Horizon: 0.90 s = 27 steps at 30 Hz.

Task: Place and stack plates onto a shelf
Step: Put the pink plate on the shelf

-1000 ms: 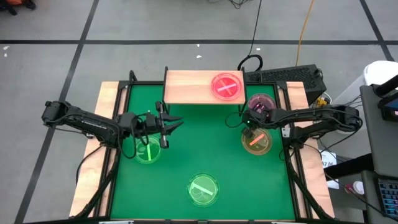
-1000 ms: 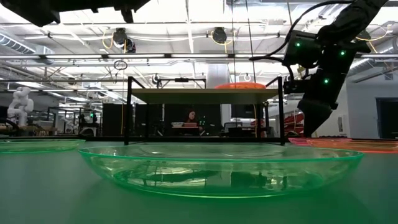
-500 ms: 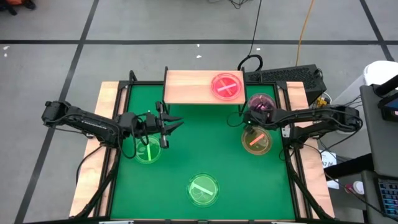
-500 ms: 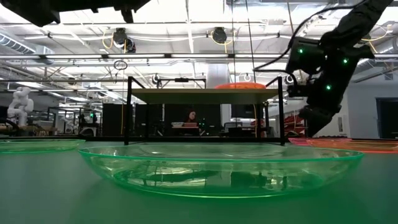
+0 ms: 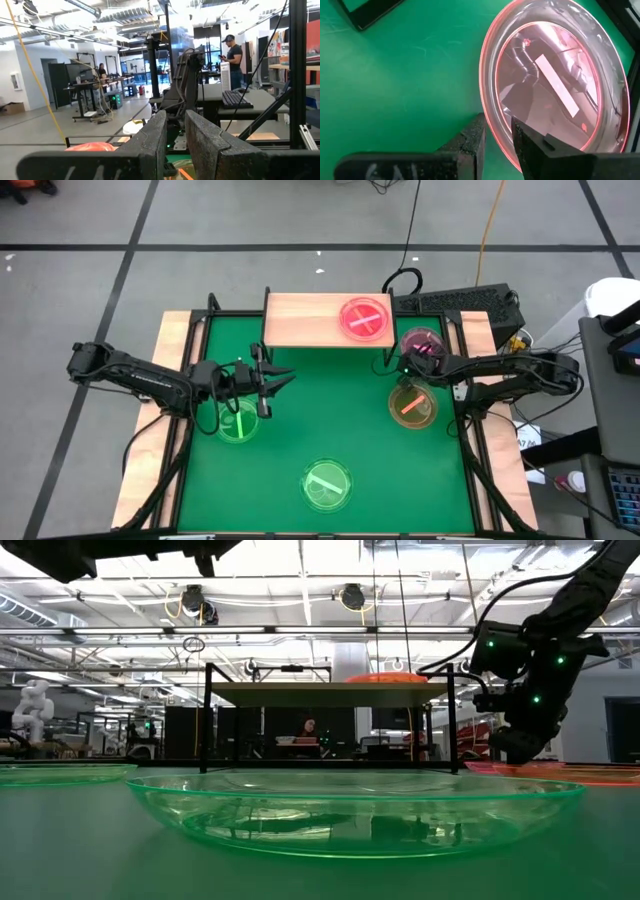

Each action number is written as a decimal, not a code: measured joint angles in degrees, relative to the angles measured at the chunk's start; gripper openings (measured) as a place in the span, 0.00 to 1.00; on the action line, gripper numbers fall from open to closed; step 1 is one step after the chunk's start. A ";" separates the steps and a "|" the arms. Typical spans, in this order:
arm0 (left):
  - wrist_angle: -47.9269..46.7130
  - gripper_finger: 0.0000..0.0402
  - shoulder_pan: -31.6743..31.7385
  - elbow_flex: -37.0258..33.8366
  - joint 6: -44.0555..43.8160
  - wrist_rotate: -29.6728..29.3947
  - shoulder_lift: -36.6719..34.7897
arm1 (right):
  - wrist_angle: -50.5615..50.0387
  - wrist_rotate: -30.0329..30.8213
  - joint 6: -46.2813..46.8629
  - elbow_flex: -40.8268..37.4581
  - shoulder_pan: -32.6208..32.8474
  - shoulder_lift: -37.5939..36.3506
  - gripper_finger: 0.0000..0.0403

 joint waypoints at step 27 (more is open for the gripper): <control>-0.26 0.20 0.00 0.00 -0.26 0.00 0.02 | 4.26 -0.46 -0.93 -3.28 0.17 -2.75 0.19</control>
